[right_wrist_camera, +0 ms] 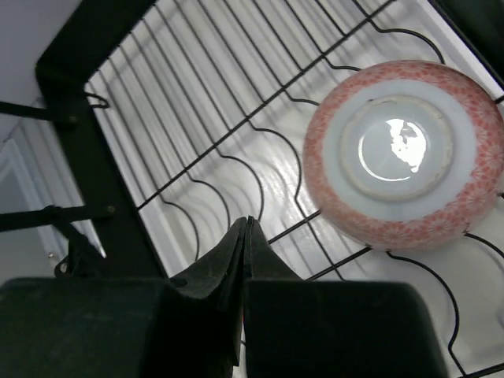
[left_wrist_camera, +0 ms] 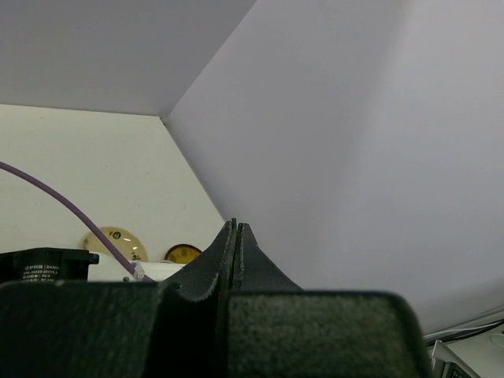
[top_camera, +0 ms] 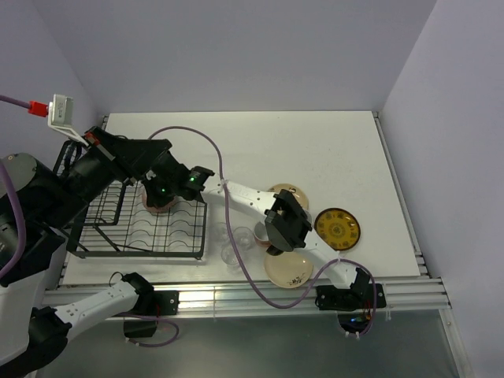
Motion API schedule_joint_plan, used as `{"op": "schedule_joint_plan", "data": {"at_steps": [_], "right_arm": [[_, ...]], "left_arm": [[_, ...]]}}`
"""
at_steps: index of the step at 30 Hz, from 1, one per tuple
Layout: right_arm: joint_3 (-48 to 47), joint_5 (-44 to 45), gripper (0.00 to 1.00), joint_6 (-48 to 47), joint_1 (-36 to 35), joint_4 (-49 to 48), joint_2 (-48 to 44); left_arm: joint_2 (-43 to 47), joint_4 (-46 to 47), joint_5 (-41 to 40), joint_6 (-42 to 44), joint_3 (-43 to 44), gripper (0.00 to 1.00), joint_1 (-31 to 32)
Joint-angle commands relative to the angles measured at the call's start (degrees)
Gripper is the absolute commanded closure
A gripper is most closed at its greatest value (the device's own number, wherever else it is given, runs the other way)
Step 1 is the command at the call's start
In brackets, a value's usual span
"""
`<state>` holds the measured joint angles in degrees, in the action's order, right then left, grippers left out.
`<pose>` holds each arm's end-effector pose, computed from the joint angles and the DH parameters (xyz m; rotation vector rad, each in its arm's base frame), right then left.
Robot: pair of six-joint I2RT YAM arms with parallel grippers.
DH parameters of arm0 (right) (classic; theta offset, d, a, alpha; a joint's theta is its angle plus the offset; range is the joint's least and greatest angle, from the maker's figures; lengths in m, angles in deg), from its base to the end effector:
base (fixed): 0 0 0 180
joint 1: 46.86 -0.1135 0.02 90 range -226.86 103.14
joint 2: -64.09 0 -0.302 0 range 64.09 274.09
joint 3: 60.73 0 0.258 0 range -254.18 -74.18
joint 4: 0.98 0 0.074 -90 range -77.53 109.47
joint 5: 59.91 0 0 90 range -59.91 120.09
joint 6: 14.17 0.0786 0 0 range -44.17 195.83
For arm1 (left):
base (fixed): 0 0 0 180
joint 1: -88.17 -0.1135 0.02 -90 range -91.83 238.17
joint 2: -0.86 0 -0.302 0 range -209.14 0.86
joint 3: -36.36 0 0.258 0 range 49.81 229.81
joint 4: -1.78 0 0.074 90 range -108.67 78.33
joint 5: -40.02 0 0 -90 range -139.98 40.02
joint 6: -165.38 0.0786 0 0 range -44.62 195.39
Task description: Load the mixed dishes into the dish rack
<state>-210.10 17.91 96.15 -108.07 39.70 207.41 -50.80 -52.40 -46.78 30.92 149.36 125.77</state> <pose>0.2951 0.5714 0.2354 -0.9444 2.1567 0.9953 0.0826 -0.0692 0.5958 -0.0441 1.5633 -1.1960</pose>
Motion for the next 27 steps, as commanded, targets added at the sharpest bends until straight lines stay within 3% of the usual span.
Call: {"op": "schedule_joint_plan", "data": {"at_steps": [1,7,10,15,20,24,27], "right_arm": [[6.0,-4.6,1.0,0.6,0.9,-11.0,-6.7],[7.1,8.2,1.0,0.6,4.3,-0.3,-9.0],[13.7,10.6,1.0,0.2,5.5,-0.1,-11.3],[15.2,12.1,1.0,-0.5,5.8,0.6,-10.6],[8.3,11.1,1.0,-1.3,5.3,2.0,-5.0],[-5.5,6.5,1.0,1.3,4.4,3.2,3.1],[-5.9,2.3,1.0,6.6,3.9,-0.8,4.3]], "left_arm": [[-1.3,2.5,1.3,-1.0,0.7,1.0,0.1],[-1.6,4.6,2.9,-2.0,-1.1,1.0,0.1],[-1.0,4.9,2.8,-2.0,-2.0,1.0,0.1],[-0.4,5.1,3.0,-2.3,-3.5,1.0,0.2],[-0.6,4.4,3.5,-2.4,-3.3,1.0,0.1],[-0.7,2.7,3.0,-1.9,-2.0,1.0,0.1],[-0.5,1.7,2.3,-1.9,-1.7,1.0,0.1]]}}
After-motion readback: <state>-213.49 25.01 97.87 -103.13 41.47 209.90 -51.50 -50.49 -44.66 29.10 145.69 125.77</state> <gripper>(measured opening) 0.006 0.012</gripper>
